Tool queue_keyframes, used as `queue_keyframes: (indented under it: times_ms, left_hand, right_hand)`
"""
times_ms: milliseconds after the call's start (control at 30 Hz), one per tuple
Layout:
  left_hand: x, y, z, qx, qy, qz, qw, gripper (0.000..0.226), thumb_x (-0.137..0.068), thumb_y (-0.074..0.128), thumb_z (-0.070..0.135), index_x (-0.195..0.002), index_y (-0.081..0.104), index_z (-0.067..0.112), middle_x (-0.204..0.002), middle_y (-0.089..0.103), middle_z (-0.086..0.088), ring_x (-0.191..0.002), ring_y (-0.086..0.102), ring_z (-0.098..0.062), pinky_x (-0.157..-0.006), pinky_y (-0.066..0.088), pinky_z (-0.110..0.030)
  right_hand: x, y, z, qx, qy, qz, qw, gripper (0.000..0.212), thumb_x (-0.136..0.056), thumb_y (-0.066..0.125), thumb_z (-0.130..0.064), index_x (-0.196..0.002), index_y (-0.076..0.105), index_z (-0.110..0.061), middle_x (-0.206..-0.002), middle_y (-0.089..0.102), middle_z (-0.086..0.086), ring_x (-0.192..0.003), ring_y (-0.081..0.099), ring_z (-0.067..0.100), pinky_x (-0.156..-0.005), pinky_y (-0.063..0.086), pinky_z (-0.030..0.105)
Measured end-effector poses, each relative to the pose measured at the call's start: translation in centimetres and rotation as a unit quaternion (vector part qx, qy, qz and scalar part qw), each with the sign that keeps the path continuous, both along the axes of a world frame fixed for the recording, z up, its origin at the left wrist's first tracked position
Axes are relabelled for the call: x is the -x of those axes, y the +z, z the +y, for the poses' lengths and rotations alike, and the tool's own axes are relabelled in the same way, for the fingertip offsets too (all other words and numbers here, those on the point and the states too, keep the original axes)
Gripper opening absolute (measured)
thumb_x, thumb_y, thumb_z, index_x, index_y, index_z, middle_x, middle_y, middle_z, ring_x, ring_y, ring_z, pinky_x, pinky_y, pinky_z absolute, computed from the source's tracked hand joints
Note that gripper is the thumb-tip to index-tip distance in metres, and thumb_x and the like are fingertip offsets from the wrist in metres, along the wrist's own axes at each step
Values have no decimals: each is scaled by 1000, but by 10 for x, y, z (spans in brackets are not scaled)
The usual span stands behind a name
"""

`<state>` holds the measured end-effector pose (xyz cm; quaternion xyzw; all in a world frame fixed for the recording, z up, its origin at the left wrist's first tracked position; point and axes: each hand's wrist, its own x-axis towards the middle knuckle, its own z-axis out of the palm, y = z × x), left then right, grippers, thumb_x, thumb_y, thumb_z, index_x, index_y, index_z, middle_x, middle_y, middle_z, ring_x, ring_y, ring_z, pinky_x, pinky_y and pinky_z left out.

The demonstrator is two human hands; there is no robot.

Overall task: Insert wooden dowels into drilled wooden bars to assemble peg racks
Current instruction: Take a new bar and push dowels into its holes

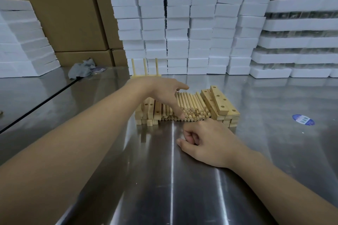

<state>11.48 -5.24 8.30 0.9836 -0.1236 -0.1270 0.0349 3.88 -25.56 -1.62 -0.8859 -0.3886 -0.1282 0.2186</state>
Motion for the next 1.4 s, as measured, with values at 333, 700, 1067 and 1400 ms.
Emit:
queue_keyframes:
  times_ms: [333,700,1067,1400]
  left_hand:
    - [-5,-4,9,41,9,-9,999,116,-69,87,71,-164,27,44,-164,42,10,-148,44,-19,-122,37,-47]
    - [-6,-12,2,33,2,-31,999,110,-76,85,66,-165,27,39,-166,41,5,-149,43,-21,-115,35,-40]
    - [-2,-4,7,43,19,-9,999,116,-71,86,71,-165,21,47,-169,35,5,-153,38,-24,-120,31,-47]
    - [-5,10,21,24,51,37,998,113,-76,94,46,-164,23,48,-164,42,3,-150,42,-28,-119,39,-52]
  right_hand:
    - [-1,0,0,0,0,4,1000,43,-87,49,-61,-65,47,-24,-53,52,-8,-62,56,6,-55,41,27]
    - [-2,-1,-1,-5,-1,5,1000,44,-85,48,-63,-65,47,-24,-53,53,-8,-63,56,6,-56,42,28]
    - [-2,-3,0,-3,1,6,1000,44,-86,49,-63,-66,48,-24,-54,53,-8,-64,56,6,-55,39,27]
    - [-1,-1,-1,8,1,3,1000,44,-88,52,-61,-67,49,-23,-54,52,-7,-63,55,9,-55,33,22]
